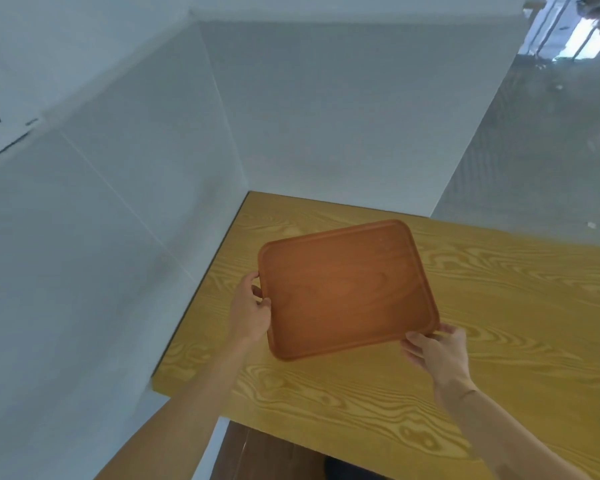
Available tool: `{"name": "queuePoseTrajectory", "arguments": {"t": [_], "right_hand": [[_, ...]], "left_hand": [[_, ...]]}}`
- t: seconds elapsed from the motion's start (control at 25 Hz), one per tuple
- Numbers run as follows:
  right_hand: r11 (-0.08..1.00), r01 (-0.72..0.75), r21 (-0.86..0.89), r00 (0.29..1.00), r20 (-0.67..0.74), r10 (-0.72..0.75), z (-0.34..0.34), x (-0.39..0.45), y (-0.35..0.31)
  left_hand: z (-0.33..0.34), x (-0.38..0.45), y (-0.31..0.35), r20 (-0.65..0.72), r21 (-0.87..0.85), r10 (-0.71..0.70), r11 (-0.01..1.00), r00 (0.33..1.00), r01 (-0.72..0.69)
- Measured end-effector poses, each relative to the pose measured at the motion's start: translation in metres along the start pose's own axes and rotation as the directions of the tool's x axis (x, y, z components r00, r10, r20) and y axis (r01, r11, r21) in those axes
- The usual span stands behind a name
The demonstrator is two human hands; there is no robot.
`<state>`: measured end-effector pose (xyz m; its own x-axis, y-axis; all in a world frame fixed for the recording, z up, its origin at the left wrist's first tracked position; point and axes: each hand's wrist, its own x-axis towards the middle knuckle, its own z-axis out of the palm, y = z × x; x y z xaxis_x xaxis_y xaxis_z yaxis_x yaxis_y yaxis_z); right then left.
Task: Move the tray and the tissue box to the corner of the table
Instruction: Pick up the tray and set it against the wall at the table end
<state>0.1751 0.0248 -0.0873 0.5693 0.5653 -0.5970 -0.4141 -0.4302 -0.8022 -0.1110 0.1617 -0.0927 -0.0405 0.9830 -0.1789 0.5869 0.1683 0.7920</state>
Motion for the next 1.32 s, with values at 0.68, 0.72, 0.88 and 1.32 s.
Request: {"name": "queuePoseTrajectory", "arguments": {"t": [0.68, 0.72, 0.88, 1.32], "right_hand": [[0.989, -0.15, -0.001, 0.956, -0.255, 0.145, 0.006, 0.1, -0.01], [0.987, -0.159, 0.008, 0.952, -0.263, 0.156, 0.009, 0.105, -0.01], [0.979, -0.205, -0.01, 0.94, -0.281, 0.194, 0.017, 0.133, -0.012], [0.947, -0.246, -0.207, 0.925, -0.341, 0.166, 0.011, 0.189, -0.009]], "left_hand": [[0.103, 0.155, 0.042, 0.294, 0.166, 0.048, 0.981, 0.954, -0.101], [0.108, 0.164, 0.044, 0.308, 0.173, 0.05, 0.979, 0.95, -0.108], [0.126, 0.2, 0.051, 0.353, 0.25, 0.048, 0.957, 0.934, -0.144], [0.182, 0.249, 0.054, 0.407, 0.322, 0.037, 0.929, 0.913, -0.181]]}}
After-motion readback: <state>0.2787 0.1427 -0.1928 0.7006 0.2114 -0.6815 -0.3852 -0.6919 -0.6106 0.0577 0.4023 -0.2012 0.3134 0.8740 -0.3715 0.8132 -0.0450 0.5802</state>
